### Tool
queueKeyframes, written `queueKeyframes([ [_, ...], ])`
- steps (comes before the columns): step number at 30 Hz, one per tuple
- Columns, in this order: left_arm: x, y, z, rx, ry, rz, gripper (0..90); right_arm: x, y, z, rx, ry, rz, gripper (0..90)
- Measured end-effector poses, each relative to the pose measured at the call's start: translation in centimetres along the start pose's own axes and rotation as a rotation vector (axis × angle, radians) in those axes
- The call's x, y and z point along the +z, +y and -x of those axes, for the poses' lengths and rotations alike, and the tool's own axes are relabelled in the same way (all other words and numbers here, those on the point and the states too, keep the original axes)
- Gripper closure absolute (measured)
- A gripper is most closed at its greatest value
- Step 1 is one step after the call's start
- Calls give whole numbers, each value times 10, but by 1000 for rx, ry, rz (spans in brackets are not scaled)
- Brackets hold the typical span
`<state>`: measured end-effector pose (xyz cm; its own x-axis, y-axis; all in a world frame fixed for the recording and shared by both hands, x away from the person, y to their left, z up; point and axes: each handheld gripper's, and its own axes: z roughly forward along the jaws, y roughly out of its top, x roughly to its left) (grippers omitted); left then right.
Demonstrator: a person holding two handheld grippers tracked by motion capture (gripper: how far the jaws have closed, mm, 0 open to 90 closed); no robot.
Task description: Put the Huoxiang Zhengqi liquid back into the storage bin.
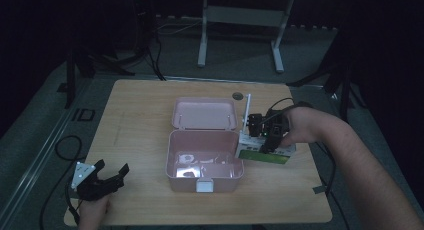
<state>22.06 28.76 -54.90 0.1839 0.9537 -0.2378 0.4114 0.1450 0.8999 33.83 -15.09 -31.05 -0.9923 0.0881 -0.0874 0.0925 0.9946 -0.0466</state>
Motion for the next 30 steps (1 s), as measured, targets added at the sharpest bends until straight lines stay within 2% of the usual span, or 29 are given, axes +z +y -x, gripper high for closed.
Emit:
queueKeyframes([
  [2, 0, 0, 0, 2, 1, -2, 49, -3, 5, -3, -12, -4, 23, 617],
  [7, 0, 0, 0, 2, 11, -5, 49, -7, 18, -12, -48, -7, 37, 617],
  [10, 0, 0, 0, 5, 12, -5, 49, -7, 26, -19, -86, -9, 34, 617],
  [18, 0, 1, 1, 17, 11, -5, 49, -3, 51, -31, -120, -39, 1, 617],
  [30, 0, 1, 1, 18, 4, -6, 49, -2, 95, -38, -170, -13, 26, 616],
])
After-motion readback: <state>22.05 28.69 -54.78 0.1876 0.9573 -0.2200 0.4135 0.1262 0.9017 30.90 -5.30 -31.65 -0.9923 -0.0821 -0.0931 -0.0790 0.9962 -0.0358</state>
